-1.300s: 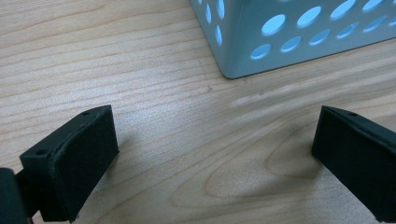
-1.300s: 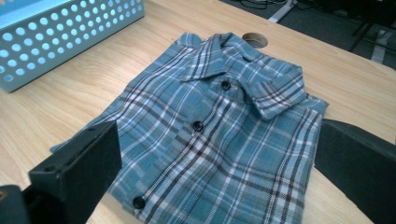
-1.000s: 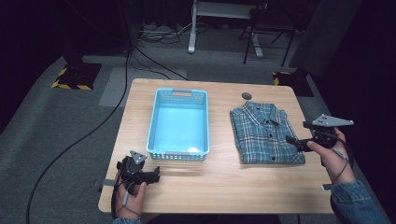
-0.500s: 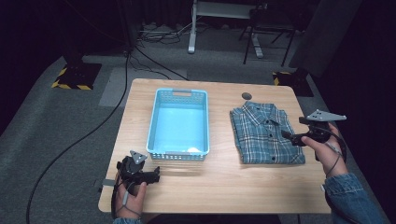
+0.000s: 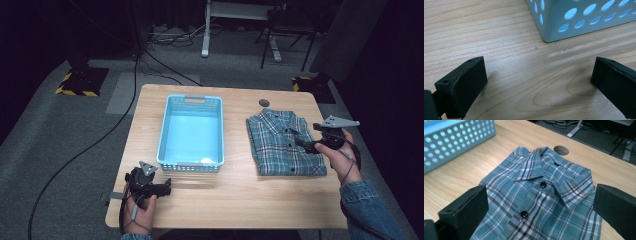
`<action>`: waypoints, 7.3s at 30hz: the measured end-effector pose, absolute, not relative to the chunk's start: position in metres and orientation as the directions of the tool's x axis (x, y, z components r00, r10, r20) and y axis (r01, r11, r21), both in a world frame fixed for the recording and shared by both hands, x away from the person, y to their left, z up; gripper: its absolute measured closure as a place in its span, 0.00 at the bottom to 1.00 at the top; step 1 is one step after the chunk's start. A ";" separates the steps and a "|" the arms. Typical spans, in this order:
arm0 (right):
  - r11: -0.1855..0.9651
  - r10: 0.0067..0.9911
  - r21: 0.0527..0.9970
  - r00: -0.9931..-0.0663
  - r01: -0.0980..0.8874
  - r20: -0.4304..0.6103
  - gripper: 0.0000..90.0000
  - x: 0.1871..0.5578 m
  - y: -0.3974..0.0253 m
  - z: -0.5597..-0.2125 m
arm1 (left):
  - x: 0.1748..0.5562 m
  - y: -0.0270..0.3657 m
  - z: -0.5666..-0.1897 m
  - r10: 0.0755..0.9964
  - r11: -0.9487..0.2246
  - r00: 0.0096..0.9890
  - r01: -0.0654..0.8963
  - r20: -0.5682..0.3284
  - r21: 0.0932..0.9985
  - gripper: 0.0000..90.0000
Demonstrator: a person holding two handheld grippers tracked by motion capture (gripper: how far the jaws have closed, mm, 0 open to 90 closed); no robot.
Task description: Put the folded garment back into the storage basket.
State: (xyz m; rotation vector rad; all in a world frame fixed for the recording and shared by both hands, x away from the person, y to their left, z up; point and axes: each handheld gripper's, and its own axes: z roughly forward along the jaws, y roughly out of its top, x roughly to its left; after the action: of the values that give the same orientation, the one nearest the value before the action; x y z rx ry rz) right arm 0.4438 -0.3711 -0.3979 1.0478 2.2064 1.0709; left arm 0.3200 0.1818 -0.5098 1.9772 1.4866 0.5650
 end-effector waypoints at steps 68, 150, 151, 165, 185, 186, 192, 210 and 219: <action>0.332 0.854 0.754 -0.521 0.566 0.015 0.00 0.461 -0.351 -0.506 | 0.321 0.182 -0.510 0.959 -0.197 0.283 0.707 -0.017 0.680 0.00; 0.297 0.864 0.888 -0.496 0.352 -0.092 0.82 0.431 -0.339 -0.376 | 0.321 0.182 -0.510 0.960 -0.194 0.280 0.707 -0.018 0.680 0.00; 0.298 0.862 0.889 -0.498 0.347 -0.094 0.82 0.431 -0.337 -0.374 | 0.321 0.182 -0.510 0.960 -0.194 0.280 0.707 -0.018 0.680 0.00; 0.309 0.841 0.897 -0.532 0.317 -0.101 0.82 0.436 -0.317 -0.349 | 0.321 0.182 -0.510 0.960 -0.194 0.280 0.707 -0.018 0.681 0.00; 0.306 0.800 0.917 -0.591 0.255 -0.103 0.82 0.442 -0.281 -0.315 | 0.320 0.181 -0.510 0.960 -0.193 0.278 0.706 -0.017 0.681 0.00; 0.305 0.800 0.918 -0.592 0.253 -0.102 0.82 0.442 -0.280 -0.314 | 0.320 0.181 -0.510 0.960 -0.193 0.278 0.706 -0.017 0.681 0.00; 0.306 0.794 0.920 -0.598 0.243 -0.106 0.81 0.443 -0.272 -0.309 | 0.320 0.182 -0.510 0.960 -0.194 0.279 0.706 -0.016 0.681 0.00; 0.319 0.757 0.925 -0.643 0.208 -0.116 0.81 0.447 -0.238 -0.296 | 0.320 0.181 -0.510 0.960 -0.194 0.279 0.706 -0.016 0.681 0.00; 0.324 0.731 0.925 -0.674 0.199 -0.111 0.81 0.449 -0.217 -0.290 | 0.320 0.182 -0.510 0.960 -0.194 0.279 0.706 -0.016 0.681 0.00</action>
State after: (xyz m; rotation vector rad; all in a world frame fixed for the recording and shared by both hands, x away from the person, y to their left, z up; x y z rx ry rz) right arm 0.4487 -0.2168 -0.2896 0.8158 2.0725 1.3401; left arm 0.3198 0.1816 -0.5098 1.9743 1.4915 0.5682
